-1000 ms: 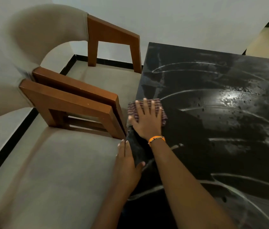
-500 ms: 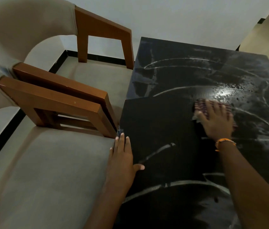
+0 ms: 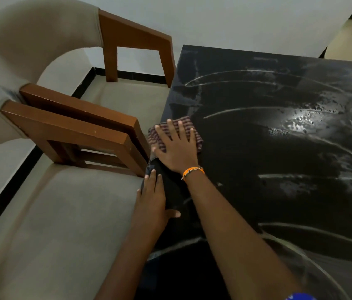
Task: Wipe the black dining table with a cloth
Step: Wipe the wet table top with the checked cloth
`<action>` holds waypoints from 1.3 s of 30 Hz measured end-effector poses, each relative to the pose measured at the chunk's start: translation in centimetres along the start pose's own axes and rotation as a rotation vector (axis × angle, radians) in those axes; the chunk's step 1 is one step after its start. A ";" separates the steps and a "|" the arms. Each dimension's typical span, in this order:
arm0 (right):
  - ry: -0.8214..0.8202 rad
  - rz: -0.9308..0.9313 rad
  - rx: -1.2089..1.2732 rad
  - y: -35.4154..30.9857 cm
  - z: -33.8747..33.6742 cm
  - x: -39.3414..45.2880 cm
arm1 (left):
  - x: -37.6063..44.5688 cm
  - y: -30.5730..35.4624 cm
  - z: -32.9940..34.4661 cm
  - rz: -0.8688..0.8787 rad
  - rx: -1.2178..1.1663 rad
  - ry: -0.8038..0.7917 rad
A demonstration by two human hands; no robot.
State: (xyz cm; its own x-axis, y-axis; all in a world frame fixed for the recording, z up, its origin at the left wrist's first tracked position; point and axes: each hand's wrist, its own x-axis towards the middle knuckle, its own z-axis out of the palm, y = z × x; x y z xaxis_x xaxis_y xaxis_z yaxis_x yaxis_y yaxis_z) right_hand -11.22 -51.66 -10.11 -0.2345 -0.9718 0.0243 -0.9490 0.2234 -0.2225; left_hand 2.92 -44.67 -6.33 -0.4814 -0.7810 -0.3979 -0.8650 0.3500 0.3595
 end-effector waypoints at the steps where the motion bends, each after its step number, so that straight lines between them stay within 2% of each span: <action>1: -0.003 -0.046 -0.003 0.2 0.0 -0.3 | -0.1 0.5 0.0 -0.005 0.011 0.009; 4: -0.006 -0.104 0.005 3.5 -0.7 -1.3 | -0.8 3.1 0.8 0.023 0.028 0.059; 6: 0.000 -0.067 0.009 6.9 -1.5 -2.2 | -1.2 5.6 1.8 0.067 0.005 0.086; 14: 0.076 0.303 -0.027 27.7 -6.1 -10.4 | -2.6 18.2 7.6 0.312 -0.019 -0.003; 20: 0.131 0.574 -0.025 40.8 -9.7 -18.3 | -3.0 24.4 11.1 0.304 0.149 -0.142; 24: 0.141 0.728 -0.007 46.2 -11.6 -22.6 | -3.1 25.5 11.6 0.250 0.178 -0.144; 27: 0.183 0.843 0.202 46.8 -12.3 -23.8 | -3.3 25.6 11.5 0.251 0.199 -0.138; 28: 0.197 0.858 0.205 46.5 -12.3 -23.9 | -3.3 25.6 11.5 0.253 0.201 -0.141; 32: 0.204 0.848 -0.010 43.5 -11.4 -23.1 | -3.0 25.8 11.7 0.247 0.210 -0.145; 35: 0.168 0.730 -0.041 39.2 -10.0 -21.1 | -3.0 26.0 11.7 0.242 0.236 -0.148; 39: 0.104 0.451 0.017 30.7 -7.9 -17.6 | -3.1 26.5 11.6 0.222 0.279 -0.132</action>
State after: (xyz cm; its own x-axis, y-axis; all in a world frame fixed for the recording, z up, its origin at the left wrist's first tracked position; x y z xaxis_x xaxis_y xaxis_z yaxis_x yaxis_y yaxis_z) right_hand -37.87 -27.14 -9.66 -0.6437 -0.7651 0.0187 -0.7441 0.6199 -0.2493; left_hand -20.09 -26.97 -5.33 -0.6598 -0.6032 -0.4481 -0.7341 0.6448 0.2131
